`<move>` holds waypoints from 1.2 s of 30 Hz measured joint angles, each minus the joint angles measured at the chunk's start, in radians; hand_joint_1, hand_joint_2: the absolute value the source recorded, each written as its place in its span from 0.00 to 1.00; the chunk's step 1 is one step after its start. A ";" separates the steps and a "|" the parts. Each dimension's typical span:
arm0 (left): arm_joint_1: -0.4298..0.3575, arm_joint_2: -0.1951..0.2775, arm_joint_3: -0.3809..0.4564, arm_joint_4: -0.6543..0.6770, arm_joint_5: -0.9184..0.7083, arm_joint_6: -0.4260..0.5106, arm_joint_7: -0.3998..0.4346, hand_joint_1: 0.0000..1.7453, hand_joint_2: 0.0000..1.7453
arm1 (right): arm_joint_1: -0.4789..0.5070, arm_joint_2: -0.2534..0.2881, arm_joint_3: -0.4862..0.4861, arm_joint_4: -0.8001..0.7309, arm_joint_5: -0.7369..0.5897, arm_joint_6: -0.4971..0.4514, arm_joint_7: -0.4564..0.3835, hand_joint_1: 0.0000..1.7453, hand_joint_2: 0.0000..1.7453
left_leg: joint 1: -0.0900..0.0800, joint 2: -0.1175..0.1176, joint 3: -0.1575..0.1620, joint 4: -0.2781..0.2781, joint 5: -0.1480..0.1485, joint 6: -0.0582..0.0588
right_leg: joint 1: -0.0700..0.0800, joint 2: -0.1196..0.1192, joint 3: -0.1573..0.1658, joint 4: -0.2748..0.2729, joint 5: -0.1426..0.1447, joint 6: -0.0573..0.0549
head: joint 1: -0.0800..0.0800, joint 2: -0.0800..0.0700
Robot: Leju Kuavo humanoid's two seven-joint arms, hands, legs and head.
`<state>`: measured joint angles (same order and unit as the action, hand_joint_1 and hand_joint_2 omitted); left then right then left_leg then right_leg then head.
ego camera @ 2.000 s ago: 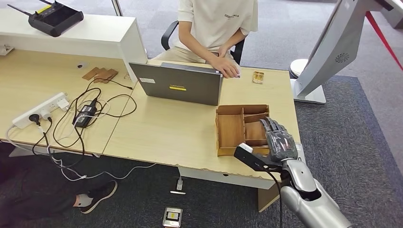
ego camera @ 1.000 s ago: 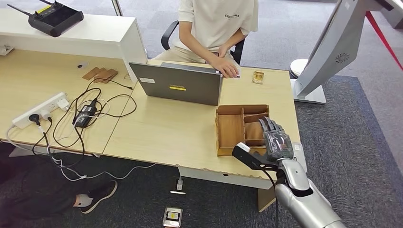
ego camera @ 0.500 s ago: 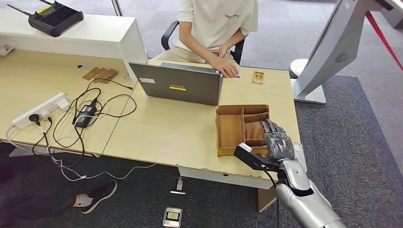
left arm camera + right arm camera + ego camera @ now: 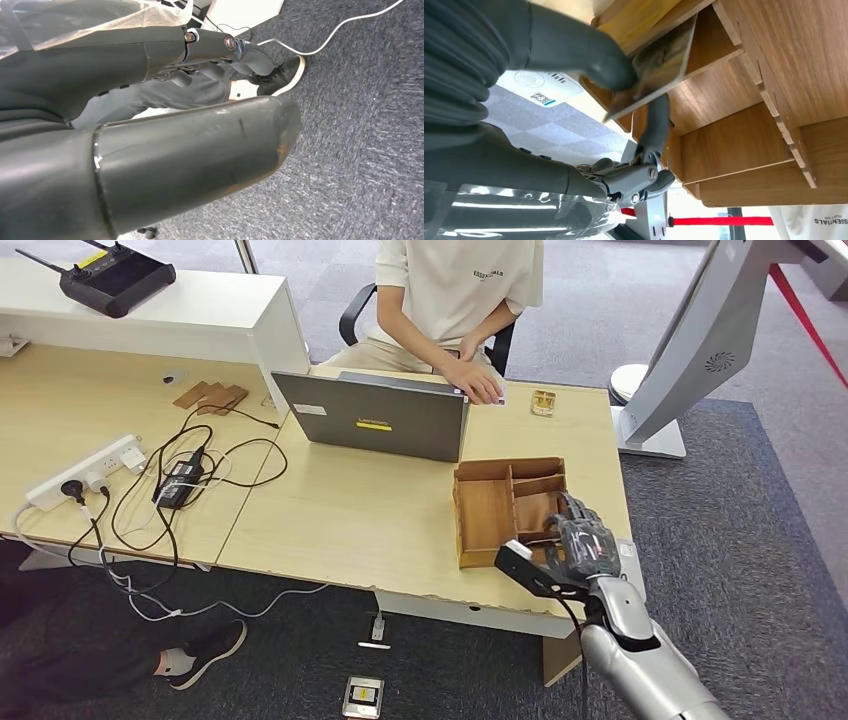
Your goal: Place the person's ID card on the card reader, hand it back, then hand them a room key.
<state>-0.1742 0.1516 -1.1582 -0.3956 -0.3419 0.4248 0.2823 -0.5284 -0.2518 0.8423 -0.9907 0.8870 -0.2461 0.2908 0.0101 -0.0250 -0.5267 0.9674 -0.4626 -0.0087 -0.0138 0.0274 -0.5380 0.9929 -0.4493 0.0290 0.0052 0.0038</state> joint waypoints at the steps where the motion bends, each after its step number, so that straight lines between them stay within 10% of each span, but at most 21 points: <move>1: 0.000 0.000 0.000 0.000 0.000 0.001 -0.001 0.00 0.00 | -0.001 0.000 0.000 0.002 -0.002 -0.002 0.000 1.00 1.00 | 0.000 0.000 0.000 0.000 0.000 0.000 | 0.000 0.000 0.000 0.000 0.000 0.000 | 0.000 0.000; 36: -0.005 0.000 0.000 -0.001 -0.044 -0.008 -0.007 0.00 0.00 | -0.133 -0.025 -0.048 -0.067 0.037 -0.076 0.054 1.00 1.00 | 0.000 0.000 0.000 0.000 0.000 0.000 | 0.000 0.000 0.000 0.000 0.000 0.000 | 0.000 0.000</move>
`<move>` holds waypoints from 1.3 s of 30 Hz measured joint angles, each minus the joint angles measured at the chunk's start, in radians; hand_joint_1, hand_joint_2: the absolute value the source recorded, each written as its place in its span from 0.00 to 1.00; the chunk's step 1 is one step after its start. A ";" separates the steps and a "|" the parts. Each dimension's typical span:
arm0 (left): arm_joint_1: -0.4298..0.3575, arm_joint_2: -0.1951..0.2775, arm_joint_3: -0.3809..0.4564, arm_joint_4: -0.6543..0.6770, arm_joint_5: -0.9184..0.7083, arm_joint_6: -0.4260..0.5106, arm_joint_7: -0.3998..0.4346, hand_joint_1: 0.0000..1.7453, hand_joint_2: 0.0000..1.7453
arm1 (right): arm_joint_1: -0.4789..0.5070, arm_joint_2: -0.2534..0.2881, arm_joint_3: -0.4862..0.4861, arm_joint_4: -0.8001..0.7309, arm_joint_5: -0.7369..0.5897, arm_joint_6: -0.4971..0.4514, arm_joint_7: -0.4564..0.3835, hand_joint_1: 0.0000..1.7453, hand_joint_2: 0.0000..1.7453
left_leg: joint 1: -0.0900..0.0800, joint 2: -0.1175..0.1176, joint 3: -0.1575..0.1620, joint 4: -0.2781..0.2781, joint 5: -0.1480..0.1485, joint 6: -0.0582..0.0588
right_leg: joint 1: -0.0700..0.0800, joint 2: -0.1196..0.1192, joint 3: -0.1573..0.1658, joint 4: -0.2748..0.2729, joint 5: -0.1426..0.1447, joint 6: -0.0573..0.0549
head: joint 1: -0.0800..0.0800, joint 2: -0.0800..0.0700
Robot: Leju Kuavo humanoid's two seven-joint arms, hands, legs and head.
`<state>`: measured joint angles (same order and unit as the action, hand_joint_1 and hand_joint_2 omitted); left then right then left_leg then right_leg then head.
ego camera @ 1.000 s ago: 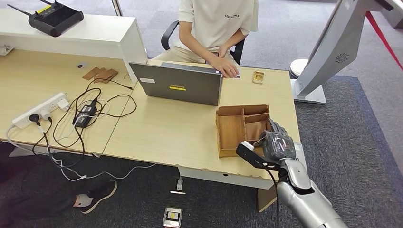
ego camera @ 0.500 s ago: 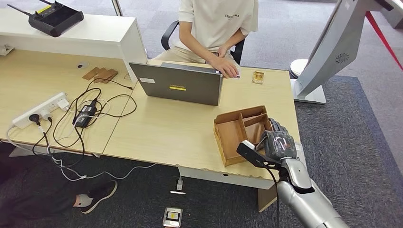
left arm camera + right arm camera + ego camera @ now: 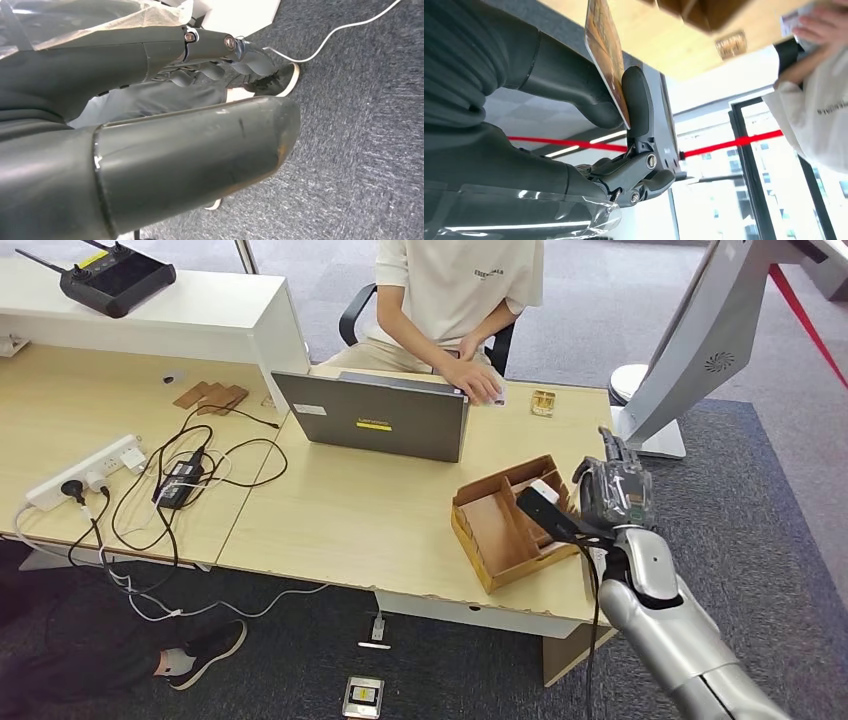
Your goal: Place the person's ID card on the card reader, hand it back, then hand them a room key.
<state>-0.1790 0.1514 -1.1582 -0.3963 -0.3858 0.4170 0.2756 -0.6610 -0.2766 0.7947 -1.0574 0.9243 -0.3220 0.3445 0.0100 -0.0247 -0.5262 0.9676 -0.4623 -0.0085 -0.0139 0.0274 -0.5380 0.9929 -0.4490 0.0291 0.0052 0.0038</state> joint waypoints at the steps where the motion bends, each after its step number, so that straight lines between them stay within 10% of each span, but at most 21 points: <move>1: -0.001 0.000 0.000 0.000 -0.002 -0.001 -0.001 0.00 0.00 | -0.017 -0.004 -0.003 -0.012 0.000 0.006 0.003 1.00 1.00 | 0.000 0.000 0.000 0.000 0.000 0.000 | 0.000 0.000 0.000 0.000 0.000 0.000 | 0.000 0.000; 14: -0.026 -0.001 0.000 -0.001 -0.045 -0.034 -0.021 0.00 0.00 | -0.220 -0.017 -0.013 -0.064 -0.064 0.182 0.019 1.00 1.00 | 0.000 0.000 -0.001 0.000 0.000 0.000 | 0.000 0.000 0.000 0.000 0.000 0.000 | 0.000 0.000; 33: -0.067 -0.014 0.003 -0.001 -0.140 -0.082 -0.029 0.00 0.00 | -0.500 0.246 0.068 0.415 -0.169 0.210 -0.011 1.00 1.00 | 0.001 -0.001 -0.003 0.000 0.000 0.000 | 0.000 0.000 -0.002 0.001 0.000 0.000 | 0.000 0.000; 37: -0.067 -0.015 0.006 0.000 -0.147 -0.085 -0.035 0.00 0.00 | -0.529 0.279 0.086 0.475 -0.153 0.201 -0.002 0.07 1.00 | 0.000 0.000 -0.003 0.000 0.000 0.000 | 0.000 0.000 -0.002 0.001 0.000 0.000 | 0.000 0.000; 39: -0.067 -0.015 0.008 0.000 -0.149 -0.086 -0.036 0.00 0.00 | -0.539 0.293 0.094 0.498 -0.148 0.194 -0.002 0.00 1.00 | 0.000 -0.001 -0.003 0.000 0.000 0.000 | 0.000 0.000 -0.002 0.001 0.000 0.000 | 0.000 0.000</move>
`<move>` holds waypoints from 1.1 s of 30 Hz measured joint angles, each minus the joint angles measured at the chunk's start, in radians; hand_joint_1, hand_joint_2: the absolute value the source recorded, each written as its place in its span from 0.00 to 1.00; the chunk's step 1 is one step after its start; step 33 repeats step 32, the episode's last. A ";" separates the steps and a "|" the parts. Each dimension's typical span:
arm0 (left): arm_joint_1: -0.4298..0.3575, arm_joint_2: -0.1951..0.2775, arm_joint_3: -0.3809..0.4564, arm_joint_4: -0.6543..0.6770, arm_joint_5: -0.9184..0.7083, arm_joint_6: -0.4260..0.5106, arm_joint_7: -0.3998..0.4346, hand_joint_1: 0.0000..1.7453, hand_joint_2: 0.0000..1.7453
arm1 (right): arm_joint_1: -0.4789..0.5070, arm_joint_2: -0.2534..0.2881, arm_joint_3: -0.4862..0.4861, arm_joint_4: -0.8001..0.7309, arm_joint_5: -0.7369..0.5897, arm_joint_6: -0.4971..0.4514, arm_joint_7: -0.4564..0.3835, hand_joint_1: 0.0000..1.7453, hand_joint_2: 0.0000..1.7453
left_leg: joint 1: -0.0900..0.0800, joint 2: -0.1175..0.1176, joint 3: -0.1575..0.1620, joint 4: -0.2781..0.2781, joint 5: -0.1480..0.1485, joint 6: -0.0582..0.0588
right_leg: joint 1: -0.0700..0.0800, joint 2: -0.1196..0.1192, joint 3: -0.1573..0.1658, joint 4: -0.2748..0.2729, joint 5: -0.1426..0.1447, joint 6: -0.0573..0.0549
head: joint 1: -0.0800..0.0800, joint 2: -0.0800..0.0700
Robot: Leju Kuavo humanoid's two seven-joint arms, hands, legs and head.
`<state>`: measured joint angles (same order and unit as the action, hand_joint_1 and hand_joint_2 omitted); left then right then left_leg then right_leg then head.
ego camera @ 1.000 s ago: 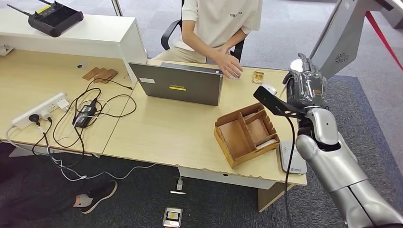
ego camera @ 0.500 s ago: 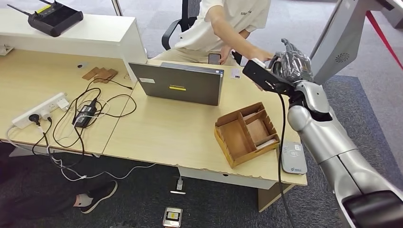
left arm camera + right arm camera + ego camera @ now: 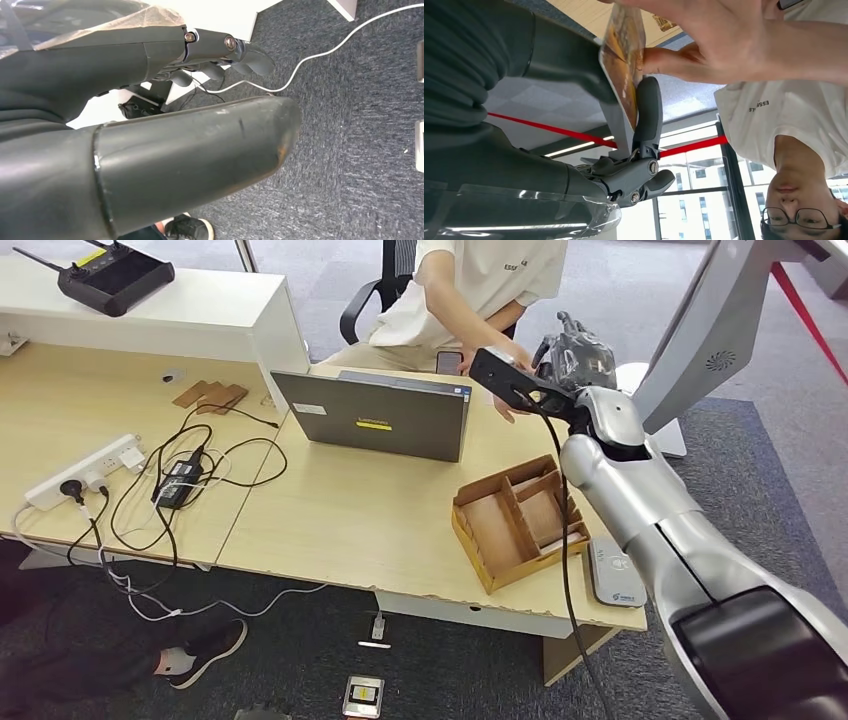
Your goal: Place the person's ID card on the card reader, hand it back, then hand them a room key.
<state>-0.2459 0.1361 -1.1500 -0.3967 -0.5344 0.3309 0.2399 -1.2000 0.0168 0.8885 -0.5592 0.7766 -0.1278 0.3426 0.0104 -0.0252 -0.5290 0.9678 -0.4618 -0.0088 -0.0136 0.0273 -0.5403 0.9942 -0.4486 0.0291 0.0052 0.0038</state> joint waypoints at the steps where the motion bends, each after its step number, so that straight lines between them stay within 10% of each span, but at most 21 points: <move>1: 0.000 0.000 0.001 0.000 -0.001 0.000 -0.001 0.00 0.00 | -0.004 0.007 0.004 0.010 0.002 -0.004 0.000 0.00 1.00 | 0.000 0.000 0.000 0.000 0.000 0.000 | 0.000 0.000 0.000 0.000 0.000 0.000 | 0.000 0.000; 7: 0.000 0.000 0.005 0.000 -0.006 0.000 -0.007 0.00 0.00 | -0.012 0.029 0.021 0.051 0.013 -0.032 0.001 0.00 1.00 | 0.000 0.000 0.000 0.000 0.000 0.000 | 0.000 0.000 0.000 0.000 0.000 0.000 | 0.000 0.000; 11: 0.000 0.000 0.012 0.000 -0.011 -0.003 -0.010 0.00 0.00 | -0.012 0.035 0.031 0.073 0.029 -0.047 0.004 0.00 0.00 | 0.000 0.000 0.001 0.000 0.000 0.000 | 0.000 0.000 0.000 0.000 0.000 0.000 | 0.000 0.000; 13: 0.000 0.000 0.016 0.000 -0.013 -0.006 -0.011 0.00 0.00 | -0.013 0.037 0.037 0.083 0.042 -0.053 0.004 0.00 0.00 | 0.000 0.000 0.001 0.000 0.000 0.000 | 0.000 0.000 0.000 0.000 0.000 0.000 | 0.000 0.000; 17: 0.001 0.000 0.025 0.000 -0.018 -0.009 -0.012 0.00 0.00 | -0.017 0.036 0.062 0.097 0.167 -0.126 -0.003 0.00 1.00 | 0.000 0.000 0.001 0.000 0.000 0.000 | 0.000 0.000 0.000 0.000 0.000 0.000 | 0.000 0.000; 22: 0.011 0.000 0.041 0.001 -0.020 -0.003 -0.013 0.00 0.00 | -0.069 -0.024 0.154 0.084 0.482 -0.279 -0.042 0.00 1.00 | 0.000 0.000 0.001 0.001 0.000 0.000 | 0.000 0.000 0.000 0.000 0.000 0.000 | 0.000 0.000; 33: 0.090 0.009 0.085 0.002 0.074 0.101 -0.002 0.00 0.00 | -0.088 -0.226 0.163 0.060 0.443 -0.305 0.033 0.00 1.00 | -0.001 0.000 0.000 0.003 0.000 0.001 | 0.000 0.000 0.001 -0.001 0.001 0.001 | 0.000 0.000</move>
